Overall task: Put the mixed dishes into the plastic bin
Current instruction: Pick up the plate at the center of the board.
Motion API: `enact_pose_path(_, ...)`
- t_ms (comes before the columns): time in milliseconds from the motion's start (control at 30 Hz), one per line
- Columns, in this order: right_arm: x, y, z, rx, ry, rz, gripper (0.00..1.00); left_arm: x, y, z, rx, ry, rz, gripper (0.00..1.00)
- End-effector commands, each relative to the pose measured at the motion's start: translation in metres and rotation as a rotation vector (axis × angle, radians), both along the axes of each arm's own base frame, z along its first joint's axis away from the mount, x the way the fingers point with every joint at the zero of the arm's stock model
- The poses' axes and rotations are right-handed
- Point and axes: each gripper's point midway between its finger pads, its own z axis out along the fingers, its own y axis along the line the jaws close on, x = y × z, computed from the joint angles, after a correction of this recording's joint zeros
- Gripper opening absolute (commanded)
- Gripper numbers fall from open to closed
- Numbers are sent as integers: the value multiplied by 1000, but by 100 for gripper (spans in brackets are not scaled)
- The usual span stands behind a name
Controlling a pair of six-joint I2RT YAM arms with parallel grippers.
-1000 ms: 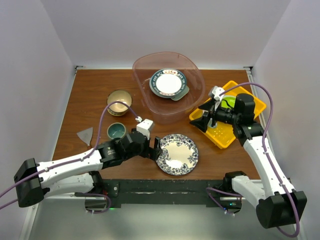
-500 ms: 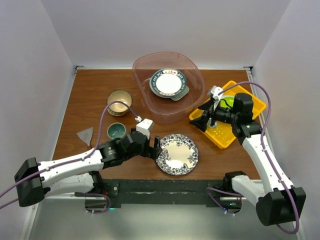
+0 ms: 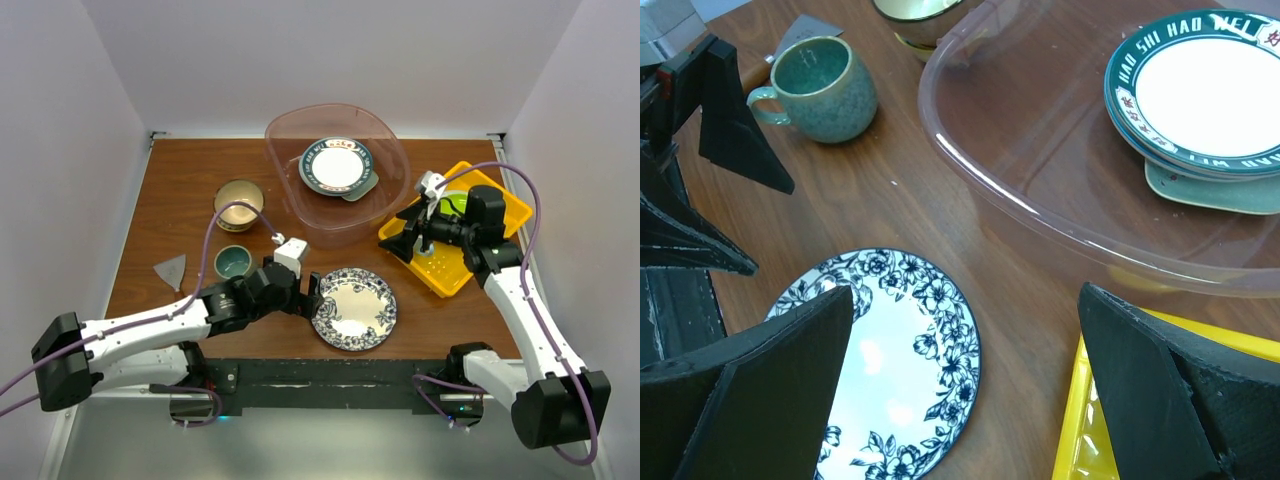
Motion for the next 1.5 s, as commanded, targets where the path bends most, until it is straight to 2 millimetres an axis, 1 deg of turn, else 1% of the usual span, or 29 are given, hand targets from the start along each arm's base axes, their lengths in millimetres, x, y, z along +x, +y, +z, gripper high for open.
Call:
enact_pose_path(0, 6, -2, 1, -4, -26, -10, 98, 10, -7, 7, -13, -46, 18, 93)
enact_pose_path(100, 6, -1, 2, -4, -28, -8, 98, 14, -9, 4, -1, -48, 25, 90)
enact_pose_path(167, 6, -1, 3, -4, -30, -8, 98, 17, -12, -2, 17, -43, 26, 89)
enact_pose_path(200, 6, -1, 1, -5, -27, -8, 98, 18, -15, -1, 16, -43, 25, 88)
enact_pose_path(233, 6, -1, 2, -4, -28, -7, 98, 20, -17, -8, 30, -34, 23, 87)
enact_pose_path(300, 6, -1, 2, -3, -28, -7, 98, 23, -21, -13, 30, -14, 18, 85)
enact_pose_path(333, 5, -1, 3, -4, -30, -7, 98, 26, -24, -19, 33, -2, 17, 82)
enact_pose_path(400, 5, -1, 3, -3, -31, -4, 98, 28, -24, -29, 17, 31, 5, 81)
enact_pose_path(433, 4, -1, 3, -3, -31, -2, 98, 32, -28, -31, -9, 37, 0, 76)
enact_pose_path(500, 4, -1, 3, -2, -31, -2, 98, 33, -28, -39, -57, 76, -17, 73)
enact_pose_path(533, 4, -1, 3, -1, -31, -1, 98, 36, -32, -37, -92, 73, -20, 71)
enact_pose_path(567, 4, 0, 3, -1, -31, 1, 98, 35, -32, -39, -114, 93, -32, 70)
enact_pose_path(600, 4, 0, 3, -1, -29, 2, 98, 32, -31, -46, -117, 111, -36, 69)
enact_pose_path(633, 5, -1, 2, -2, -28, -1, 98, 33, -34, -45, -140, 110, -43, 67)
enact_pose_path(767, 4, 0, 3, -1, -26, 4, 98, 27, -35, -57, -173, 166, -69, 61)
enact_pose_path(1100, 4, 0, 2, 0, -25, 5, 98, 25, -40, -82, -182, 240, -77, 49)
enact_pose_path(1300, 3, 0, 2, 1, -26, 6, 98, 25, -38, -91, -187, 265, -72, 42)
enact_pose_path(1367, 3, 0, 2, 2, -24, 8, 98, 24, -37, -93, -194, 275, -68, 37)
enact_pose_path(1400, 3, 0, 2, 2, -24, 8, 98, 25, -38, -93, -199, 273, -70, 33)
enact_pose_path(1467, 3, 0, 2, 2, -24, 8, 98, 25, -38, -93, -209, 278, -68, 28)
